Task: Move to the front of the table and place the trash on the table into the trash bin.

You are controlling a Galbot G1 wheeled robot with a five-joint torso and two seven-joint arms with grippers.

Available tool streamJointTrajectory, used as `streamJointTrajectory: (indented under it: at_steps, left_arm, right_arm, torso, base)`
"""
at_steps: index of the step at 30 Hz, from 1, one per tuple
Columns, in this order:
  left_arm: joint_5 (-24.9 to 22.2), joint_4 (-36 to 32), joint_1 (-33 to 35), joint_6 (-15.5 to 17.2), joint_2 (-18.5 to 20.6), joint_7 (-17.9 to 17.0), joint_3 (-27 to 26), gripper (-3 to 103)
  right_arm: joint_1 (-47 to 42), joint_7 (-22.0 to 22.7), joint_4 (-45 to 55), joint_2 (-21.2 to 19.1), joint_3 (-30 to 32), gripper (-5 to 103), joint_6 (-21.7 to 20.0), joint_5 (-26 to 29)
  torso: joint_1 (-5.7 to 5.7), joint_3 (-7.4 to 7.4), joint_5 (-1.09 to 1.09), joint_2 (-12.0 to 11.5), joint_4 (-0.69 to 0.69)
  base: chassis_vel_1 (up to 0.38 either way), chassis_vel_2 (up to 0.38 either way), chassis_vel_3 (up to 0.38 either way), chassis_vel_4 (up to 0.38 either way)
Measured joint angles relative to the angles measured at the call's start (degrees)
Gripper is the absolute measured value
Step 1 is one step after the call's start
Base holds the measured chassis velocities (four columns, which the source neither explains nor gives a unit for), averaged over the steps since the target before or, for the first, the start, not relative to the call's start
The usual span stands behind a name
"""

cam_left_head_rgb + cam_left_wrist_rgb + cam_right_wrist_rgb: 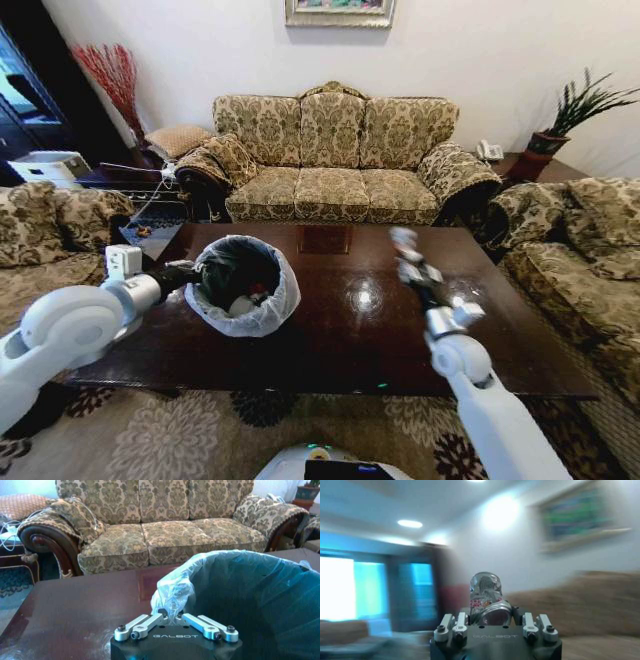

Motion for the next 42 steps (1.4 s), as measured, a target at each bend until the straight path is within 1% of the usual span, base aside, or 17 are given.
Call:
streamJointTrajectory:
  at_steps: [3,6,7,13,17,20,23,24,26,29,31,32,35,36,38,39,42]
  left_arm:
    - [-0.81,-0.22,-0.07,0.09,0.22,-0.35,-0.34,1]
    - [-1.11,-0.52,-0.07,0.15,0.21,-0.46,-0.62,1]
    - [-1.38,-0.86,-0.06,0.18,0.10,-0.59,-0.72,1]
    - [-1.65,-1.77,-0.06,0.25,-0.56,-0.72,-0.71,1]
    - [-1.66,-1.62,-0.07,0.27,-0.81,-0.74,-0.70,1]
    - [-1.66,-1.16,-0.29,0.27,-0.76,-0.74,-0.65,1]
    - [-1.66,-1.10,-0.33,0.27,-0.74,-0.73,-0.62,1]
    - [-1.66,-1.00,-0.34,0.27,-0.84,-0.73,-0.61,1]
    - [-1.66,-0.88,-0.33,0.27,-1.08,-0.75,-0.63,1]
    - [-1.66,-0.13,-0.09,0.86,-2.67,-1.86,-1.55,1]
    - [-1.65,0.34,0.19,1.19,-3.51,-2.83,-2.27,1]
    - [-1.67,1.19,0.82,1.57,-4.49,-4.70,-3.76,1]
    - [-2.01,2.39,1.42,1.83,-5.39,-6.49,-5.68,1]
    - [-2.47,4.04,1.72,1.85,-6.23,-8.14,-7.12,1]
    - [-2.72,4.78,1.89,1.85,-6.55,-8.90,-7.77,1]
    - [-3.42,6.71,3.02,1.85,-7.89,-10.55,-10.94,1]
    - [-4.41,7.61,4.18,2.01,-9.12,-11.74,-13.79,1]
  right_arm:
    - [6.77,-2.23,3.39,-0.70,-10.94,46,-2.78,1.44]
    - [9.58,-2.45,3.18,-0.74,-15.28,46,-3.44,2.30]
    - [13.00,-2.84,1.62,-0.61,-19.62,46,-3.76,2.33]
    - [19.57,-1.73,-1.99,0.82,-26.10,43,-6.03,1.34]
    - [20.17,-1.38,-2.29,1.14,-26.32,53,-6.49,1.38]
    - [19.22,-1.71,-2.08,0.74,-25.40,69,-6.49,1.43]
    - [18.31,-2.14,-1.69,0.43,-24.92,75,-6.27,1.44]
    - [17.29,-2.72,-1.22,0.19,-24.18,85,-5.48,1.44]
    - [16.28,-3.12,-0.68,0.07,-23.31,85,-4.56,1.56]
    - [11.87,-3.87,2.24,-0.71,-18.95,99,-0.56,1.49]
    - [10.21,-3.33,2.93,-1.13,-17.32,99,0.80,0.66]
    - [6.48,-1.42,3.42,-1.82,-12.83,100,3.26,-2.01]
    - [3.19,-0.04,3.29,-1.90,-8.61,100,5.16,-3.95]
    - [0.45,0.59,3.10,-1.20,-4.83,100,5.91,-5.55]
    - [-0.69,0.73,3.08,-0.78,-3.34,100,6.07,-6.14]
    - [-4.32,1.44,2.84,0.60,0.76,100,7.04,-7.19]
    - [-6.71,1.97,2.27,1.41,3.45,100,8.42,-7.45]
  torso:
    - [0.01,0.01,0.02,0.00,-0.01]
    - [0.01,0.00,0.04,0.00,-0.01]
    - [0.00,0.01,0.04,0.00,-0.01]
    - [0.02,0.01,0.03,0.00,0.00]
    - [0.02,0.01,0.03,0.00,-0.01]
    - [0.02,0.01,0.04,0.00,-0.01]
    - [0.02,0.01,0.03,0.00,-0.01]
    - [0.02,0.01,0.04,0.00,-0.01]
    - [0.02,0.01,0.04,0.00,-0.01]
    - [0.02,0.01,0.04,0.00,-0.02]
    - [0.01,0.01,0.03,0.00,-0.02]
    - [0.00,0.00,0.03,0.00,-0.02]
    - [0.00,0.00,0.05,0.00,-0.02]
    - [0.00,0.00,0.04,0.00,-0.02]
    - [0.00,0.01,0.04,0.00,-0.02]
    - [0.01,0.01,0.05,0.00,-0.03]
    - [0.01,0.00,0.00,0.00,-0.01]
  base:
    - [0.000,0.000,0.000,0.000]
    - [0.000,0.000,0.000,0.000]
    - [0.000,0.000,0.000,0.000]
    - [0.000,0.000,0.000,0.000]
    - [0.000,0.000,0.000,0.000]
    - [0.000,0.000,0.000,0.000]
    - [0.000,0.000,0.000,0.000]
    - [0.000,0.000,0.000,0.000]
    - [0.000,0.000,0.000,0.000]
    - [0.000,0.000,0.000,0.000]
    - [0.000,0.000,0.000,0.000]
    - [0.000,0.000,0.000,0.000]
    - [0.000,0.000,0.000,0.000]
    - [0.000,0.000,0.000,0.000]
    - [0.000,0.000,0.000,0.000]
    - [0.000,0.000,0.000,0.000]
    - [0.000,0.000,0.000,0.000]
